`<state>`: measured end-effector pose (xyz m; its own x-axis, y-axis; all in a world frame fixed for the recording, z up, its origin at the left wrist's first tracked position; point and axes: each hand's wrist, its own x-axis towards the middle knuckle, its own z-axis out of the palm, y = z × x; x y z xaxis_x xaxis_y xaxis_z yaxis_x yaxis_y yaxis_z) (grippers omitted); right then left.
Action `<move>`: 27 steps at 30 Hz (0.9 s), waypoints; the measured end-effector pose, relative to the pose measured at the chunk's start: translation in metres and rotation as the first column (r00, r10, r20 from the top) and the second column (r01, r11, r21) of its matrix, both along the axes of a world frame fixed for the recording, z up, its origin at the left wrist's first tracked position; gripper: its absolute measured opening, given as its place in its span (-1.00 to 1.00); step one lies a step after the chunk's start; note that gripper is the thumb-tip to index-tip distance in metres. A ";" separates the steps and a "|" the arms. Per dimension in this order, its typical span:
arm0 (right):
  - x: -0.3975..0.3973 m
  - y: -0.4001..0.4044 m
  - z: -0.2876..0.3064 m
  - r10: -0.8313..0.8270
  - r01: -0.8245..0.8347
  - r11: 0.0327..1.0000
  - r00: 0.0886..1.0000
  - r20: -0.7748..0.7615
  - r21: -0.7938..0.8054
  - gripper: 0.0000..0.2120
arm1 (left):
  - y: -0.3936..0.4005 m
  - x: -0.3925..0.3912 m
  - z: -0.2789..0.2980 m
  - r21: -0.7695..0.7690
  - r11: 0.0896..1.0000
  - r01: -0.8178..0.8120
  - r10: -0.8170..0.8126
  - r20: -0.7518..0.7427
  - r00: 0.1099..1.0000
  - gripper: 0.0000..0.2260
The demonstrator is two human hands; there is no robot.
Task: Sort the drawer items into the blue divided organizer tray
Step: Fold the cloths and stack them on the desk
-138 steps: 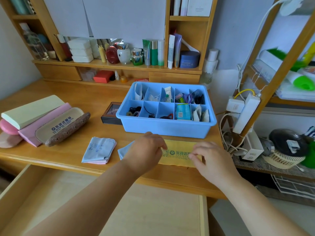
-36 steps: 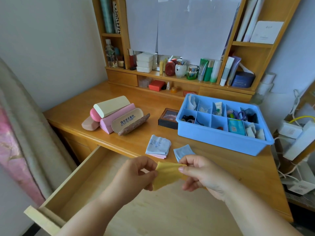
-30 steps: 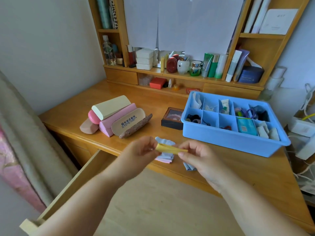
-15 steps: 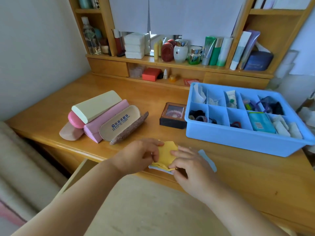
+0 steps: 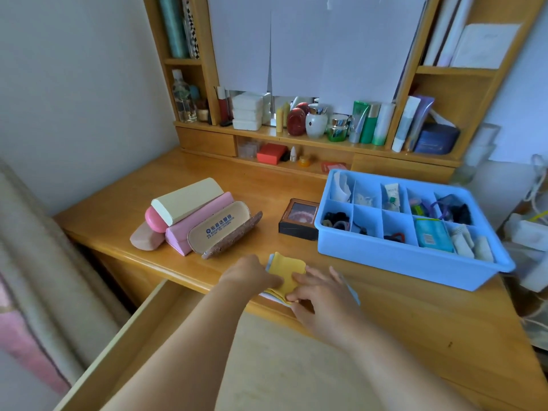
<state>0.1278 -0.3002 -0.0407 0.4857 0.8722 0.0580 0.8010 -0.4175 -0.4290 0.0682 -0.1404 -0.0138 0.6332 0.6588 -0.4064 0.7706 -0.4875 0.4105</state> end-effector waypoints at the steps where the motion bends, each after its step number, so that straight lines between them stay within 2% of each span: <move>1: 0.000 0.000 0.001 0.011 -0.011 1.000 1.000 0.003 -0.001 -0.75 | -0.001 0.002 0.003 -0.019 1.000 0.004 -0.004 0.006 1.000 -0.70; 4: 0.007 -0.007 0.006 0.012 -0.010 0.998 0.999 -0.039 0.062 -0.72 | -0.006 0.003 0.002 -0.061 0.998 0.001 0.008 0.145 0.989 -0.82; 6: 0.023 -0.022 0.014 -0.178 0.215 0.950 0.969 -0.174 0.226 -0.72 | -0.009 -0.004 0.001 -0.229 0.968 -0.102 0.168 0.289 0.942 -0.84; 7: 0.035 -0.032 0.018 -0.286 0.352 0.894 0.924 -0.252 0.276 -0.76 | -0.010 -0.009 0.000 -0.397 0.903 -0.162 0.308 0.337 0.889 -0.85; 8: 0.046 -0.041 0.021 -0.369 0.456 0.848 0.874 -0.316 0.270 -0.83 | -0.011 -0.015 -0.001 -0.591 0.785 -0.186 0.456 0.348 0.819 -0.83; 9: 0.056 -0.049 0.021 -0.427 0.510 0.834 0.839 -0.337 0.211 -0.87 | -0.012 -0.021 -0.004 -0.751 0.642 -0.156 0.578 0.340 0.742 -0.79; 10: 0.062 -0.053 0.021 -0.455 0.517 0.847 0.825 -0.335 0.124 -0.89 | -0.013 -0.027 -0.008 -0.842 0.529 -0.107 0.655 0.325 0.682 -0.75; 12: 0.064 -0.050 0.018 -0.453 0.461 0.886 0.845 -0.284 -0.041 -0.79 | -0.014 -0.036 -0.016 -0.904 0.422 -0.062 0.723 0.295 0.625 -0.69; 14: 0.060 -0.043 0.017 -0.454 0.448 0.891 0.871 -0.187 -0.080 -0.72 | -0.014 -0.039 -0.020 -0.928 0.363 -0.083 0.771 0.249 0.587 -0.66; 16: 0.055 -0.037 0.017 -0.417 0.417 0.909 0.907 -0.055 -0.004 -0.76 | -0.013 -0.038 -0.020 -0.935 0.333 -0.123 0.795 0.208 0.570 -0.66; 18: 0.052 -0.032 0.015 -0.287 0.287 0.958 0.958 -0.010 0.026 -0.70 | -0.012 -0.037 -0.019 -0.925 0.356 -0.131 0.777 0.216 0.591 -0.70; 21: 0.053 -0.025 0.013 -0.109 0.114 0.988 0.992 0.055 -0.099 -0.64 | -0.012 -0.035 -0.023 -0.916 0.384 -0.118 0.752 0.236 0.616 -0.72; 24: 0.053 -0.017 0.017 -0.047 0.077 0.972 0.990 0.135 -0.221 -0.78 | -0.010 -0.035 -0.025 -0.916 0.389 -0.103 0.739 0.243 0.629 -0.68; 26: 0.053 -0.016 0.022 -0.054 0.076 0.967 0.994 0.096 -0.245 -0.91 | -0.011 -0.037 -0.024 -0.919 0.388 -0.064 0.731 0.265 0.628 -0.72; 27: 0.052 -0.018 0.026 -0.073 0.074 0.967 0.997 0.013 -0.242 -0.89 | -0.012 -0.039 -0.024 -0.921 0.388 -0.041 0.730 0.280 0.623 -0.74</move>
<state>0.1802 -0.3178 -0.0151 0.5493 0.8223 -0.1487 0.7655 -0.5665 -0.3051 0.0290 -0.1524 -0.0382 0.6851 0.4895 -0.5395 0.1790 0.6048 0.7760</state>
